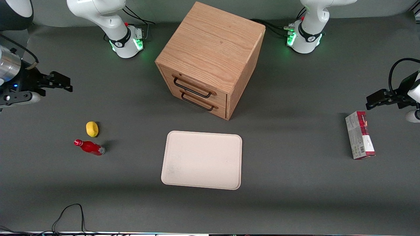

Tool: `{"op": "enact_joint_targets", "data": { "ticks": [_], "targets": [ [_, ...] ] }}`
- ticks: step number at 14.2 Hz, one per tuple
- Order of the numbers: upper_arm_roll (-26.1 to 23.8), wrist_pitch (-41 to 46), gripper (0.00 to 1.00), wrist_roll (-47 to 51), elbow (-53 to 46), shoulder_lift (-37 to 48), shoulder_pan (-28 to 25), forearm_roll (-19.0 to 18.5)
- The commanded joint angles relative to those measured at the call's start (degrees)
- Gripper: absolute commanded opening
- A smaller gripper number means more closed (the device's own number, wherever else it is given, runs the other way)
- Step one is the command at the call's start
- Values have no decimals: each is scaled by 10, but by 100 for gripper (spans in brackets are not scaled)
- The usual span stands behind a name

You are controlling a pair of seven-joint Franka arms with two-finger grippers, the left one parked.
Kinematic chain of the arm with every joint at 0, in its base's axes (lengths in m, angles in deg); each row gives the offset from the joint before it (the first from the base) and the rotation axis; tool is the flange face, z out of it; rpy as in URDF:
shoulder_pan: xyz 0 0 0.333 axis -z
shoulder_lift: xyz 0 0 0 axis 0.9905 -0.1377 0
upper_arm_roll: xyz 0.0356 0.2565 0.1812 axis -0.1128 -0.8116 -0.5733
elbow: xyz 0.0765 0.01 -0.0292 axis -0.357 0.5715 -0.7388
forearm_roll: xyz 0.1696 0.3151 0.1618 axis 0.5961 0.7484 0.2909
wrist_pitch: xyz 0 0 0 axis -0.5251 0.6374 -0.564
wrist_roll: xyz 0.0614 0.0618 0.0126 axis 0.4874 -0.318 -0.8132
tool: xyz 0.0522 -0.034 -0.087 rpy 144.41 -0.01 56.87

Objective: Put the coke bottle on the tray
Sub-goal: 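Move the right gripper toward the red Coca-Cola bottle lying on the table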

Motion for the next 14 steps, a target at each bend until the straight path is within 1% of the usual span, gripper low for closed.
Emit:
{"op": "enact_joint_targets", "data": {
  "ticks": [1,2,3,4,8,11,12,14],
  "targets": [
    [20,17,100,-89,-120,-89,52,-10],
    [23,40,100,-105,-192,-138,56,-4],
    [23,66,100,-109,-235,-171,62,-3],
    [23,70,100,-108,-248,-184,62,-3],
    [21,71,100,-106,-247,-184,62,-1],
    [21,70,100,-108,-245,-188,62,9],
    [21,70,100,-108,-244,-191,62,14],
    [22,51,100,-110,-207,-189,64,37]
  ]
}}
